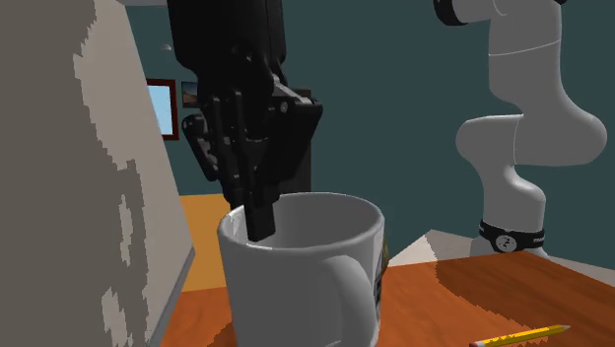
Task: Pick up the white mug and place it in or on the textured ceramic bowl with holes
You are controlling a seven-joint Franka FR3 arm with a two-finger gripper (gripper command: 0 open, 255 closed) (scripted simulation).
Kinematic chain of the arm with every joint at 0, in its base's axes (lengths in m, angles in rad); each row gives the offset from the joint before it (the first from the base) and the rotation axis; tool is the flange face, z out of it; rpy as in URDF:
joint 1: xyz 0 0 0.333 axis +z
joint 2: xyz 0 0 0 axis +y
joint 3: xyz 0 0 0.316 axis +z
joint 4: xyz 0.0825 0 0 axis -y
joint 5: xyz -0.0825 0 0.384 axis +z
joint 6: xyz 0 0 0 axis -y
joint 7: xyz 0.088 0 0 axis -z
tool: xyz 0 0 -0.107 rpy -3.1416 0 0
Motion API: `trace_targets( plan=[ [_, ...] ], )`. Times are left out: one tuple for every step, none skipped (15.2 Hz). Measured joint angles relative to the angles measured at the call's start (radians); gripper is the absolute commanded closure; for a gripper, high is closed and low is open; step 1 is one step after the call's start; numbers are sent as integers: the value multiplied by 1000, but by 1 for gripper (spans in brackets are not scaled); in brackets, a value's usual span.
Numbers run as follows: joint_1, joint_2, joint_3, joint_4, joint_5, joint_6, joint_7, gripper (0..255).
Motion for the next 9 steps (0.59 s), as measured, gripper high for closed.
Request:
trace_targets(
  plan=[
    [0,-4,0,7,-1,-11,1,255],
    [-1,-3,-1,22,-1,-25,0,255],
    [-1,-7,-1,30,-1,-37,1,255],
    [-1,-6,-1,48,-2,-53,3,255],
    [-2,-10,-1,53,-2,-63,3,255],
    [-3,-11,-2,65,-2,-76,2,255],
    [-3,-9,-2,82,-2,-91,3,255],
    [-4,-8,-2,97,-2,-105,3,255],
    [-4,-7,-2,114,-3,-121,5,255]
  ],
)
